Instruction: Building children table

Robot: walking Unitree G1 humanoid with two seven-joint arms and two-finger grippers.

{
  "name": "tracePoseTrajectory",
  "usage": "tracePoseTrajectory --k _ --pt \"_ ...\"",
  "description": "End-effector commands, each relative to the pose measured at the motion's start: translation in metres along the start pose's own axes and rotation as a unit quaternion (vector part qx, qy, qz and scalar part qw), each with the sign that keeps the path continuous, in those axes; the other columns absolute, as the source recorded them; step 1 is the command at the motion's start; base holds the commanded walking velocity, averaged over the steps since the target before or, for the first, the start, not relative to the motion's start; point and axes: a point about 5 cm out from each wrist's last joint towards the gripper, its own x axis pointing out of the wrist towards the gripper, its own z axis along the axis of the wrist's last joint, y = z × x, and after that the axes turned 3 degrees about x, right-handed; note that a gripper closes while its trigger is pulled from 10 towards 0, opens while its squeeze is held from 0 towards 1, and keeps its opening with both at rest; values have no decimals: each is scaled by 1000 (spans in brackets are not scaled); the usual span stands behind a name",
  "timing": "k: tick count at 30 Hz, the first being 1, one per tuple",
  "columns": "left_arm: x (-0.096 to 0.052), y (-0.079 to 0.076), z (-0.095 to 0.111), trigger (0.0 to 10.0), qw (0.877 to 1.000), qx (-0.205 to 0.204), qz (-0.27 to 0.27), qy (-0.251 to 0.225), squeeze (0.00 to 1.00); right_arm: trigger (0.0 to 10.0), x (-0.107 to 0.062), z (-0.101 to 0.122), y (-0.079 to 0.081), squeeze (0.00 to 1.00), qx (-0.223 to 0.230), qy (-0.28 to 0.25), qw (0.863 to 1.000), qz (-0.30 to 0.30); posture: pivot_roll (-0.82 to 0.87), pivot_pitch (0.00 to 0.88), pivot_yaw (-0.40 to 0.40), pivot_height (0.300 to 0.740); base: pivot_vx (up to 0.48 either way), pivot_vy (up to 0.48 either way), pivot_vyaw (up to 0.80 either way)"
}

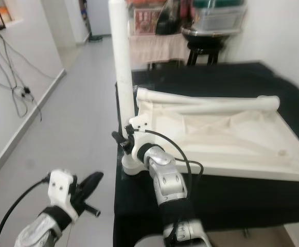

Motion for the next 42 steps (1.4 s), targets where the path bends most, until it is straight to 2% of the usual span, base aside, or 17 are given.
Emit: tracePoseTrajectory --k 1,4,5,8,9,10,11,12,13,15,17,26,27,28,29,35,42 --pt "-1 3 0 10000 1000 7 5 5 0 10000 -1 -18 4 0 39 44 998 -7 46 23 40 740 0 0 0" --pt "-1 3 0 10000 1000 6 4 4 0 10000 -3 -6 15 0 65 23 998 14 46 23 40 740 0 0 0" --pt "-1 3 0 10000 1000 4 3 4 0 10000 -3 2 19 761 76 4 996 36 48 22 43 740 0 0 0" --pt "-1 3 0 10000 1000 3 3 5 0 10000 -2 6 21 761 80 -8 995 53 48 22 43 740 0 0 0" --pt "0 3 0 10000 1000 1 0 4 0 10000 5 15 21 1000 54 -17 991 123 48 18 42 740 0 0 0" --pt "1 3 0 10000 1000 0 -1 4 0 10000 10 20 19 1000 29 -19 985 171 48 17 42 740 0 0 0" --pt "1 3 0 10000 1000 0 -1 4 0 10000 10 20 19 1000 29 -19 985 171 48 17 42 740 0 0 0" --pt "2 3 0 10000 1000 -1 -1 3 0 10000 14 23 17 678 15 -11 978 209 52 17 36 740 0 0 0" --pt "2 2 0 10000 1000 -1 -1 2 0 10000 14 25 16 0 0 -9 969 248 55 16 29 740 0 0 0" --pt "3 2 0 10000 1000 -1 0 1 0 10000 13 23 18 0 -19 0 957 289 55 15 26 740 0 0 0" --pt "4 1 1 10000 1000 -1 1 -1 0 10000 11 18 21 0 -46 17 936 350 57 16 21 740 0 0 0" --pt "6 -2 1 10000 1000 -4 1 -4 0 10000 22 19 9 0 -25 36 948 316 66 18 10 740 0 0 0" --pt "6 -3 1 10000 1000 -6 1 -5 0 9059 24 18 5 0 -17 42 948 314 66 19 11 740 0 0 0" --pt "6 -3 1 10000 1000 -6 1 -5 0 9059 24 18 5 0 -17 42 948 314 66 19 11 740 0 0 0" --pt "6 -4 1 10000 1000 -8 0 -5 0 0 25 17 2 0 -12 45 947 317 67 19 11 740 0 0 0" --pt "6 -5 1 10000 1000 -10 -2 -6 0 0 22 11 -5 0 -11 55 942 329 68 20 11 740 0 0 0" --pt "6 -6 2 10000 1000 -15 -2 -8 0 0 12 -2 -23 0 -21 70 951 302 44 29 11 740 0 0 0"
